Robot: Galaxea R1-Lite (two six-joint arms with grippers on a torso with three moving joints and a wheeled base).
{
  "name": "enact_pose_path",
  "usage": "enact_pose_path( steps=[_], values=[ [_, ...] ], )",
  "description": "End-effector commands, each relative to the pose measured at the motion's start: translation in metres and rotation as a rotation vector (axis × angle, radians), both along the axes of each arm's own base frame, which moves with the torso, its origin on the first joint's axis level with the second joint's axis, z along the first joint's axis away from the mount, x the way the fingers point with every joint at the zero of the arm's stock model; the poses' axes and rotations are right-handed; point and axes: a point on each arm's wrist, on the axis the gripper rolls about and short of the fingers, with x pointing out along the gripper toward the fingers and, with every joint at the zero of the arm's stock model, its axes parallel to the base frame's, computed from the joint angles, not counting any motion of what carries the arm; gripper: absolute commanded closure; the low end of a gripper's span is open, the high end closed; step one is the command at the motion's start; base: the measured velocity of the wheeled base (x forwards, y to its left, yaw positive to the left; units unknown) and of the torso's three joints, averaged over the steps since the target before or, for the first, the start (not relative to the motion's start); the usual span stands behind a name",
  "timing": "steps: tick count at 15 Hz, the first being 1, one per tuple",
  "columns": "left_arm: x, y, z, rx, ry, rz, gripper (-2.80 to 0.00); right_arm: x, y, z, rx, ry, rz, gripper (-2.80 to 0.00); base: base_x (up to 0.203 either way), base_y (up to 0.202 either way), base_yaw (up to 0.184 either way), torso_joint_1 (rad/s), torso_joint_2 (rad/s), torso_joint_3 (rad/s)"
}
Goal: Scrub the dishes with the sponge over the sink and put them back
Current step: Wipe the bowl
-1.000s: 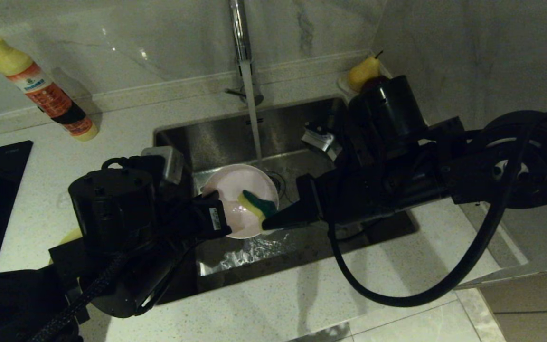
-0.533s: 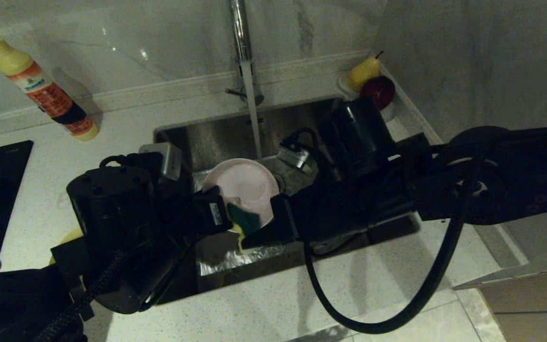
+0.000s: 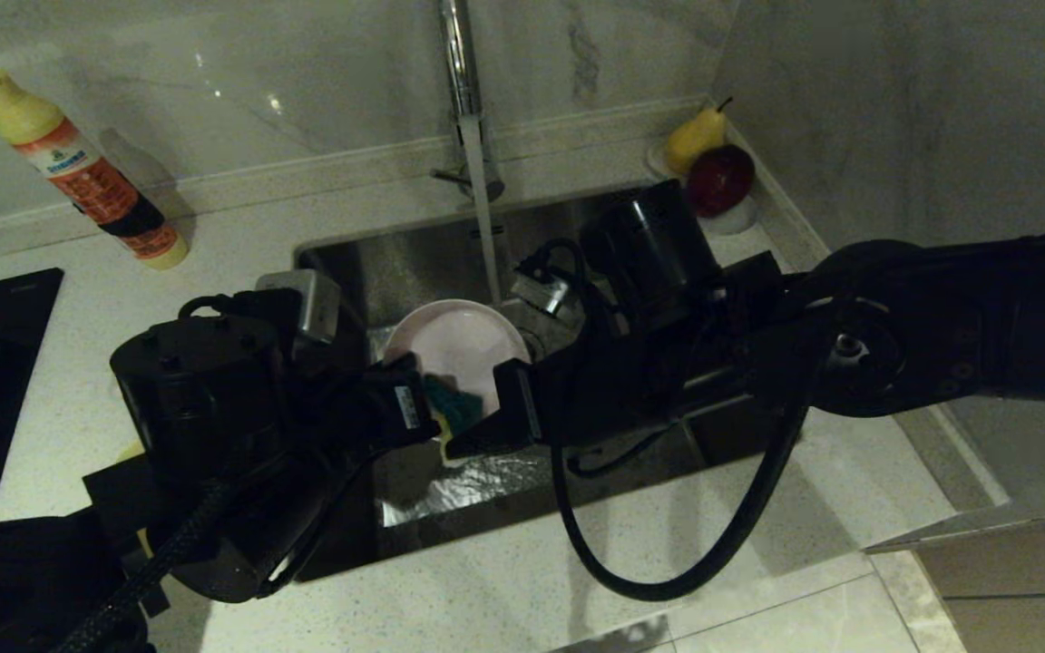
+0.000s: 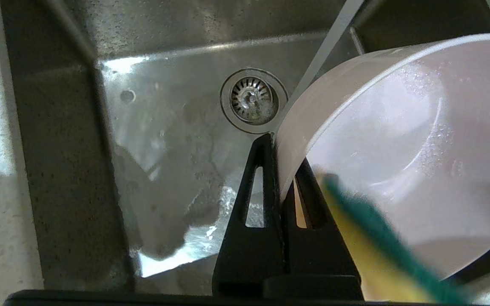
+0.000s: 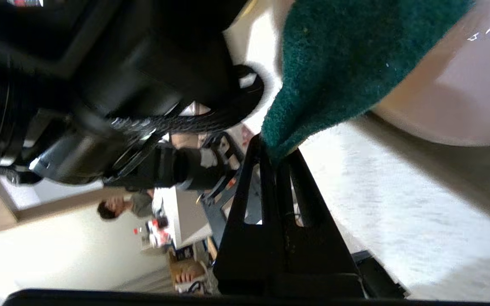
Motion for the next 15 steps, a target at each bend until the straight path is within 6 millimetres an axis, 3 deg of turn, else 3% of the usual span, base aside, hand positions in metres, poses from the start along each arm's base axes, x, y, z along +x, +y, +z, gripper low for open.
enact_pose_path(
  steps=[1, 5, 15],
  values=[
    [-0.001, 0.001, 0.0, -0.002, -0.001, 0.004, 0.0, 0.003, -0.011, 0.011, 0.023, -0.018, -0.025, 0.0, 0.0, 0.0, 0.0, 0.0, 0.0, 0.0],
    [-0.003, 0.003, -0.001, -0.002, 0.001, 0.004, 0.0, 0.009, -0.023, 0.022, 0.044, -0.039, -0.059, 0.0, 0.0, 0.0, 0.0, 0.0, 0.0, 0.0],
    [-0.008, 0.006, -0.012, 0.029, 0.036, 0.002, 0.0, 0.006, -0.029, 0.049, 0.103, -0.098, -0.062, 0.0, 0.0, 0.0, 0.0, 0.0, 0.0, 0.0]
  ],
)
